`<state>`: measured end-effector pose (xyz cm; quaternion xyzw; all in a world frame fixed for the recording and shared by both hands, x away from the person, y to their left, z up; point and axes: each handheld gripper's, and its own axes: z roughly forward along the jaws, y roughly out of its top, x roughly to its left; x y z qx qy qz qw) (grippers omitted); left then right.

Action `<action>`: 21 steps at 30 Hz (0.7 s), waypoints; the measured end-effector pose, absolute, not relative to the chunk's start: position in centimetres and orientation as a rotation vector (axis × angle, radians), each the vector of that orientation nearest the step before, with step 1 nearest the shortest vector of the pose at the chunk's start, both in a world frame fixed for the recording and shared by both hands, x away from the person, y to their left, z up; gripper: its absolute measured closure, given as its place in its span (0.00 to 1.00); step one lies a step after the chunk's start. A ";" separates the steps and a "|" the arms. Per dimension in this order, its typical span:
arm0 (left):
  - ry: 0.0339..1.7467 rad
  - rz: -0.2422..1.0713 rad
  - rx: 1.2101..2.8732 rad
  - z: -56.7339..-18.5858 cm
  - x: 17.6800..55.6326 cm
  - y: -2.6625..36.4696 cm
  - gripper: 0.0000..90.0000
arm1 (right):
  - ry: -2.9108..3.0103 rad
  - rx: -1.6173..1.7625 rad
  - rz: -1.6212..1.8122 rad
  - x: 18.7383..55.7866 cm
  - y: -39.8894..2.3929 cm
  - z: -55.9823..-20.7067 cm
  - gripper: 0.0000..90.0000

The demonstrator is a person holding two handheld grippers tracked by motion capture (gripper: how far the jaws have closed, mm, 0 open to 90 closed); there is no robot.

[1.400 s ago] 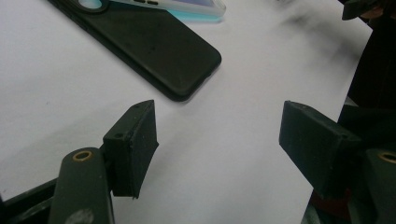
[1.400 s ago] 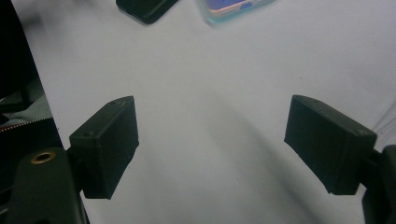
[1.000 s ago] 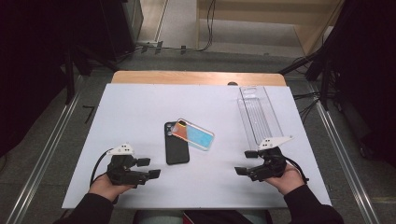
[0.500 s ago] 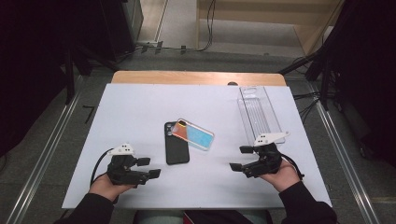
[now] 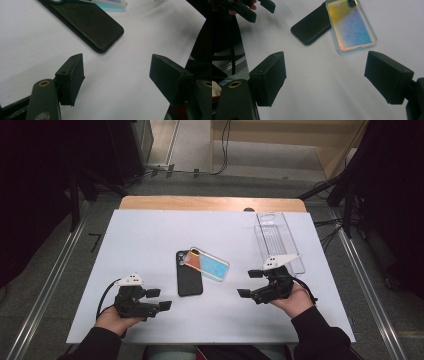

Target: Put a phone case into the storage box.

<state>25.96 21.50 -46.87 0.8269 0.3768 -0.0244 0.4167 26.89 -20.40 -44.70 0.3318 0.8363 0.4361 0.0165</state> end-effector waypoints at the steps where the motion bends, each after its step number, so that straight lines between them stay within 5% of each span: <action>1: 0.946 -0.061 2.076 -46.9 26.0 21.5 0.31 | 2.599 1.024 1.356 27.0 -20.3 -44.6 0.18; 21: 0.942 -0.071 2.074 -46.9 26.0 21.4 0.31 | 2.607 1.012 1.401 31.2 -18.1 -43.8 0.13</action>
